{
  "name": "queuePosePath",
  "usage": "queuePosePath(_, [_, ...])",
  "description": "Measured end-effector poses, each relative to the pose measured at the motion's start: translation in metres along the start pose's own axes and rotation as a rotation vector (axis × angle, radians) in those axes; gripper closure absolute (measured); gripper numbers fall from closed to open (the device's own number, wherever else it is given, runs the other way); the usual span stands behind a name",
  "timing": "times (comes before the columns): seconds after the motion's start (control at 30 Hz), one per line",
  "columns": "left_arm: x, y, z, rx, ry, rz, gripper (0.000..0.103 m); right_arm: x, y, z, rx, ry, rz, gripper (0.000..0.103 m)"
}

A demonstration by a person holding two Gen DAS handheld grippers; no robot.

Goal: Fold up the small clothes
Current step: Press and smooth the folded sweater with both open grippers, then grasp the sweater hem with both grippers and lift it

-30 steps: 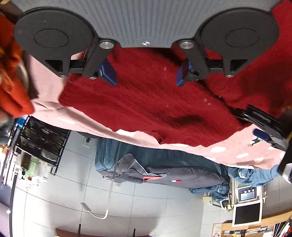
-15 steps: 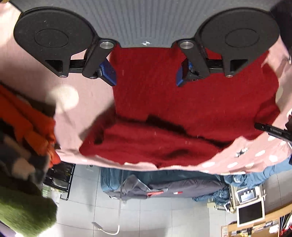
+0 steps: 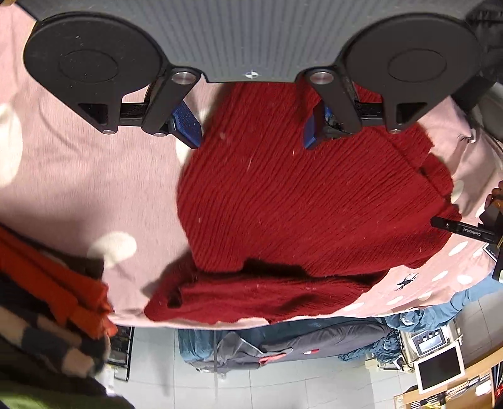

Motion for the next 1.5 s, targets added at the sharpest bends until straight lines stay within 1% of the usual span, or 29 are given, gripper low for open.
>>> queuePosePath(0.1, [-0.002,0.002,0.001,0.023,0.028,-0.001,0.000,-0.005,0.009,-0.001,0.033,-0.006,0.015,0.000])
queuePosePath(0.2, [-0.003,0.004,0.003,0.015,0.048,-0.007,0.002,-0.008,0.015,-0.001,0.031,-0.009,0.028,0.000])
queuePosePath(0.3, [-0.003,0.004,0.002,0.009,0.052,-0.012,0.006,-0.010,0.017,-0.001,0.036,-0.014,0.034,0.000])
queuePosePath(0.4, [-0.006,0.006,-0.004,0.032,0.072,-0.019,0.013,-0.012,0.020,-0.001,0.055,-0.024,0.037,0.000])
queuePosePath(0.5, [-0.006,0.008,-0.010,0.068,0.066,-0.024,0.022,-0.015,0.024,0.001,0.060,-0.031,0.039,0.000])
queuePosePath(0.57, [-0.007,0.007,-0.012,0.078,0.069,-0.022,0.032,-0.016,0.025,0.003,0.057,-0.037,0.041,0.000])
queuePosePath(0.6, [-0.008,0.007,-0.012,0.072,0.077,-0.021,0.036,-0.016,0.025,0.003,0.063,-0.044,0.042,0.000])
queuePosePath(0.63, [-0.009,0.006,-0.013,0.062,0.085,-0.019,0.043,-0.016,0.025,0.004,0.068,-0.054,0.043,0.000])
queuePosePath(0.73, [-0.010,0.006,-0.010,0.053,0.092,-0.014,0.051,-0.015,0.026,0.007,0.087,-0.074,0.040,0.000])
queuePosePath(0.77, [-0.010,0.006,-0.009,0.051,0.102,-0.012,0.055,-0.015,0.025,0.008,0.087,-0.079,0.042,0.000])
queuePosePath(0.8, [-0.011,0.006,-0.009,0.046,0.115,-0.010,0.058,-0.015,0.025,0.010,0.089,-0.084,0.043,0.000])
queuePosePath(0.87, [-0.011,0.007,-0.009,0.033,0.146,-0.001,0.069,-0.016,0.025,0.012,0.086,-0.094,0.043,0.000])
queuePosePath(0.9, [-0.011,0.007,-0.009,0.028,0.159,0.003,0.070,-0.016,0.025,0.011,0.085,-0.097,0.044,0.000])
queuePosePath(1.0, [-0.010,0.007,-0.009,0.021,0.163,0.004,0.069,-0.018,0.024,0.005,0.115,-0.091,0.041,0.000])
queuePosePath(1.03, [-0.010,0.006,-0.009,0.017,0.164,-0.002,0.067,-0.019,0.024,0.002,0.131,-0.087,0.039,0.000])
queuePosePath(1.07, [-0.009,0.006,-0.008,0.008,0.168,-0.004,0.061,-0.020,0.024,-0.001,0.148,-0.086,0.037,0.000])
queuePosePath(1.17, [-0.007,0.004,-0.010,-0.016,0.180,-0.013,0.054,-0.019,0.024,-0.007,0.199,-0.100,0.037,0.000])
queuePosePath(1.37, [0.000,-0.001,-0.030,0.087,0.127,-0.001,0.055,-0.011,0.021,0.003,0.161,-0.110,0.047,0.000])
queuePosePath(1.4, [0.000,-0.002,-0.032,0.100,0.124,0.003,0.055,-0.009,0.020,0.004,0.147,-0.098,0.047,0.014])
queuePosePath(1.43, [0.001,-0.003,-0.036,0.118,0.120,0.006,0.060,-0.008,0.019,0.004,0.134,-0.086,0.047,0.034])
queuePosePath(1.47, [0.001,-0.004,-0.039,0.134,0.124,0.009,0.068,-0.007,0.019,0.004,0.123,-0.075,0.048,0.043])
queuePosePath(1.5, [0.001,-0.005,-0.042,0.148,0.130,0.014,0.071,-0.005,0.018,0.003,0.117,-0.073,0.050,0.050])
Point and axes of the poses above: each gripper's, at about its wrist camera, not at the fingertips, and x roughly the way its jaws point, z to its left, y to its underside, the point moved 6 cm from there along x, roughly the way its jaws point, and after that the axes turned 3 degrees about x, right-handed, at the moved point
